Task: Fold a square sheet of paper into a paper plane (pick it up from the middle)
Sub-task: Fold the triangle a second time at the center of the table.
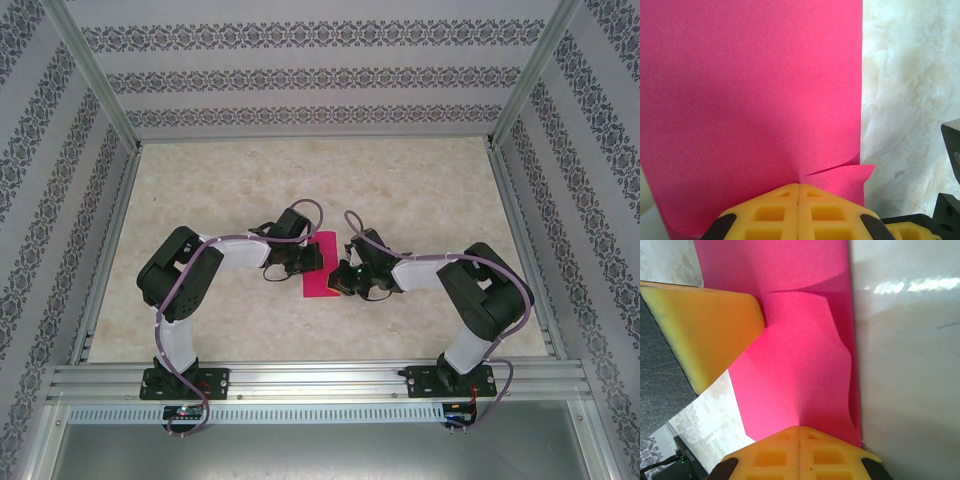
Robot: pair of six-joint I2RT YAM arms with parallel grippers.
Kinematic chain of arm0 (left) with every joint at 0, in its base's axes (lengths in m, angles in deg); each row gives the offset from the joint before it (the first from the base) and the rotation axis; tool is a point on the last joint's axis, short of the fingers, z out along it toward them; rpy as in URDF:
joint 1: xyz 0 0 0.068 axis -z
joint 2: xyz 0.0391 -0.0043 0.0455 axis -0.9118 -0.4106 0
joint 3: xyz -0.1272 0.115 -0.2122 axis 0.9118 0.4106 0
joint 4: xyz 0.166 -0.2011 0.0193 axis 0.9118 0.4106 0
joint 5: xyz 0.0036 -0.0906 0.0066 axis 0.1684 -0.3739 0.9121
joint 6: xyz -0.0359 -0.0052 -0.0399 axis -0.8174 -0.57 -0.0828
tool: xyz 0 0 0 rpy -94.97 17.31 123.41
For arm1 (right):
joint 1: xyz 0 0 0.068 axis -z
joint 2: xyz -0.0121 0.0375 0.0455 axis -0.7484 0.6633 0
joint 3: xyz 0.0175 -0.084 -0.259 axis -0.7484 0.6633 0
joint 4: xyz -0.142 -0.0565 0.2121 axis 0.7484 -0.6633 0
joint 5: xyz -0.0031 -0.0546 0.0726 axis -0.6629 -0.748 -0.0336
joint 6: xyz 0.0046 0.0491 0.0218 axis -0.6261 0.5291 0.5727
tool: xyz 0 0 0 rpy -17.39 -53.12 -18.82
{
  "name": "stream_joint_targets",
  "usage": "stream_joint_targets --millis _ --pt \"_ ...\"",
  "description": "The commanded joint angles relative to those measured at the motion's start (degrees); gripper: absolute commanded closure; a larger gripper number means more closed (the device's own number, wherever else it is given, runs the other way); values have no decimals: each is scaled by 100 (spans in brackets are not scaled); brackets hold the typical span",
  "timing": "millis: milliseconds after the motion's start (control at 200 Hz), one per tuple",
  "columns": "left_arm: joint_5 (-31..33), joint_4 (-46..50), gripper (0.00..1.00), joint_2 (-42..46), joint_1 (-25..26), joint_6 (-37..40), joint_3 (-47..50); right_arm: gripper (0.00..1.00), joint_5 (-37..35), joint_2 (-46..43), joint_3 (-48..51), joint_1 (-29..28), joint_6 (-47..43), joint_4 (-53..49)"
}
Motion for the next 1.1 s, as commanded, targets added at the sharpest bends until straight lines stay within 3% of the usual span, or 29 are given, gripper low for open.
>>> stream_joint_targets --millis 0,689,899,1094 --pt "216 443 92 -364 23 132 113 96 -82 -22 277 -71 162 -240" --pt "222 455 92 -352 23 159 126 93 -89 -799 1067 99 684 168" --pt "184 421 92 -361 33 160 127 93 -47 -1269 688 86 490 121" --pt "157 432 92 -375 31 169 85 93 74 -683 205 108 395 228"
